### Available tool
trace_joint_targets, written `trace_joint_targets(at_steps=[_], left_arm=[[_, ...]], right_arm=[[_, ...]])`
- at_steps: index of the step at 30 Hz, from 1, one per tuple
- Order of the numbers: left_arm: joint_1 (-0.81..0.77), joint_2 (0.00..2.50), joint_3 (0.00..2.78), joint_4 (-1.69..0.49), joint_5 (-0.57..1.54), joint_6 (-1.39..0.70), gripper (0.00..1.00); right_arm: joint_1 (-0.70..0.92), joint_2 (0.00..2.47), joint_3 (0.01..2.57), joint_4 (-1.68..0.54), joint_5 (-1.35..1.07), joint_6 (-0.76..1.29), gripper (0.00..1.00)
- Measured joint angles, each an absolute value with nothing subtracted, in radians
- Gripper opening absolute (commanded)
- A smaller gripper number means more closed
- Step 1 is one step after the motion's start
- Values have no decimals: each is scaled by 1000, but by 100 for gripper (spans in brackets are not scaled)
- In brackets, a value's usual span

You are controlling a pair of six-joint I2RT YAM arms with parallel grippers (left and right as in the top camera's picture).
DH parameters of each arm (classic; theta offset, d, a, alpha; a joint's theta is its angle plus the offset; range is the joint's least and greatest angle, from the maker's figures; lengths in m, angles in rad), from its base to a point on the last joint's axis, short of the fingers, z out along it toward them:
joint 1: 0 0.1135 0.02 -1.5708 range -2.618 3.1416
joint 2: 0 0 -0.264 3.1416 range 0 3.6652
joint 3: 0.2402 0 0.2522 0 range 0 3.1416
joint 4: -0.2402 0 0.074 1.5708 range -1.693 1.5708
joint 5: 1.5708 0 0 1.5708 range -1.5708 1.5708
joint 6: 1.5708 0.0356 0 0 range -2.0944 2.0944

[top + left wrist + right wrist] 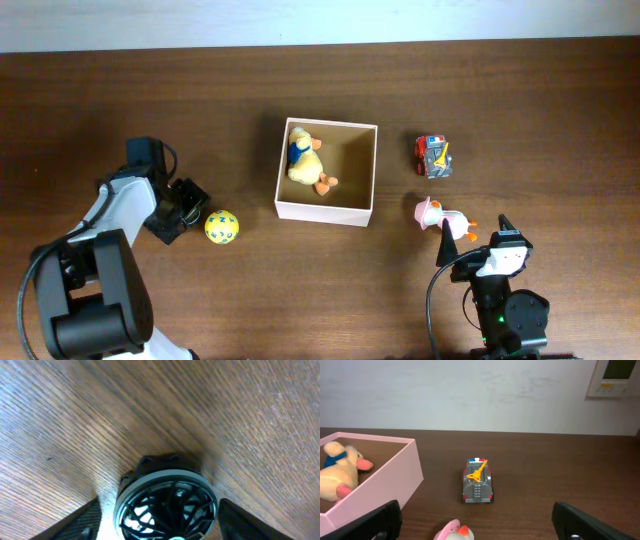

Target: Pack container

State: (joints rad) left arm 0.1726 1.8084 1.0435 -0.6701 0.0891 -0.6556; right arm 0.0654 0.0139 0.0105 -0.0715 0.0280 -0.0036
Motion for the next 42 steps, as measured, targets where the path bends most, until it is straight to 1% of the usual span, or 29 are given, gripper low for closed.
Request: trace_joint_targets(at_steps=[2,8,12,13,15,16,21,24,28,42], left_arm=[[173,1809,1043,-668,82,-656,70],[172,1810,1040,-611,64,-659,70],[172,1812,1040,-583,54,-659,68],[172,1812,1040,-582,52,-659,66],[172,1812,1040,-582,50,-659,55],[172,1813,1039,-581,49,-657,54],[167,1816,1040,-583,39,-656,57],[153,1816,1040,-586,34,-656,68],[137,1816,1042,-585,33,-655,73],[134,1816,1045,-606,37,-648,72]], right_arm=[[65,14,10,-72,28,-3,99],[65,14,10,-72,28,-4,99],[65,14,10,-72,28,-3,99],[65,14,10,-72,28,-3,99],[65,14,10,-72,28,-3,99],[65,14,10,-72,28,-4,99],[65,14,11,-72,28,-4,99],[65,14,11,-72,28,-3,99],[65,14,10,-72,28,-3,99],[65,14,10,-72,28,-3,99]])
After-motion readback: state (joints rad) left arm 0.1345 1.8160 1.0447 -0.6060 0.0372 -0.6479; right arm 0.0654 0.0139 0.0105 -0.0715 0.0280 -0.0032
